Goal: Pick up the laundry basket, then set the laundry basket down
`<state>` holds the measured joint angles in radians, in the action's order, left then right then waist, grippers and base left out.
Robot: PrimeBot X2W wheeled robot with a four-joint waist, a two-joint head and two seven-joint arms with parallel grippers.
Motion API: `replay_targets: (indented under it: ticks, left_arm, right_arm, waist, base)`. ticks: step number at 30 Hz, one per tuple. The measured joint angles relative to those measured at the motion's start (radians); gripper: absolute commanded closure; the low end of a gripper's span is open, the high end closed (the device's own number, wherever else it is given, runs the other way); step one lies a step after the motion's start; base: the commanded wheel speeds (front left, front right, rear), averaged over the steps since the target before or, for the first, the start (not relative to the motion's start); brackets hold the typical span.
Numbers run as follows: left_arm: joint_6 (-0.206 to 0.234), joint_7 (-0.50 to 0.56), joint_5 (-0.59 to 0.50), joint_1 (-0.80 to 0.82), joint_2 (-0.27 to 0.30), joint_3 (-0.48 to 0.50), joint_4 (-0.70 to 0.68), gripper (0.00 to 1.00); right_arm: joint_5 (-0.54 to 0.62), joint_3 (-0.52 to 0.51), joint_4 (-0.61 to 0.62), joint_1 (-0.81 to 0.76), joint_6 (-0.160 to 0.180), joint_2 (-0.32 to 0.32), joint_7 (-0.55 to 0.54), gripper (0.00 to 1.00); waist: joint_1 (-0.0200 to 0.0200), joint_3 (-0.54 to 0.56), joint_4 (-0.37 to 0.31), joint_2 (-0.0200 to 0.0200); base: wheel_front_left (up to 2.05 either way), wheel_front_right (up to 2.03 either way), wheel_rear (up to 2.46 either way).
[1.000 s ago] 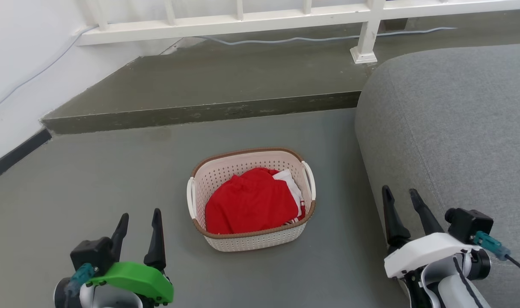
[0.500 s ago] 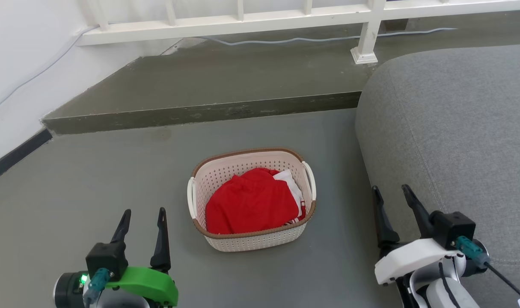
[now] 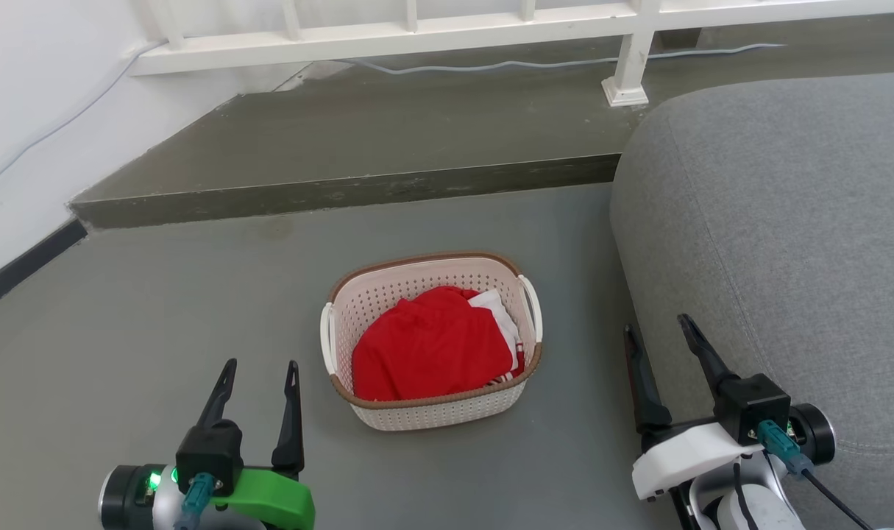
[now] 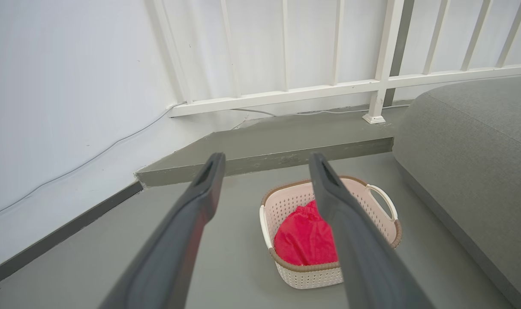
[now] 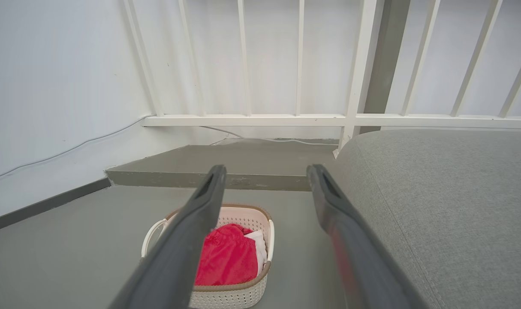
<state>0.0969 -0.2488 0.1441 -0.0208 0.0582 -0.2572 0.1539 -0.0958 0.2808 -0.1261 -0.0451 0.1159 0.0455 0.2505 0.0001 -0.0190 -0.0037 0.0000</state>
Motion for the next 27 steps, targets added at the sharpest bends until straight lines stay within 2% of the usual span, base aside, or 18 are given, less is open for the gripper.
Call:
replay_targets:
  ticks: [27]
  left_arm:
    - [-0.001, 0.000, 0.035, 0.000, -0.005, 0.023, 0.031, 0.00]
  right_arm:
    - [-0.020, 0.008, 0.001, 0.000, 0.000, 0.000, 0.001, 0.00]
  waist:
    - [0.0000, -0.008, 0.000, 0.0000]
  base:
    - [0.00, 0.00, 0.00]
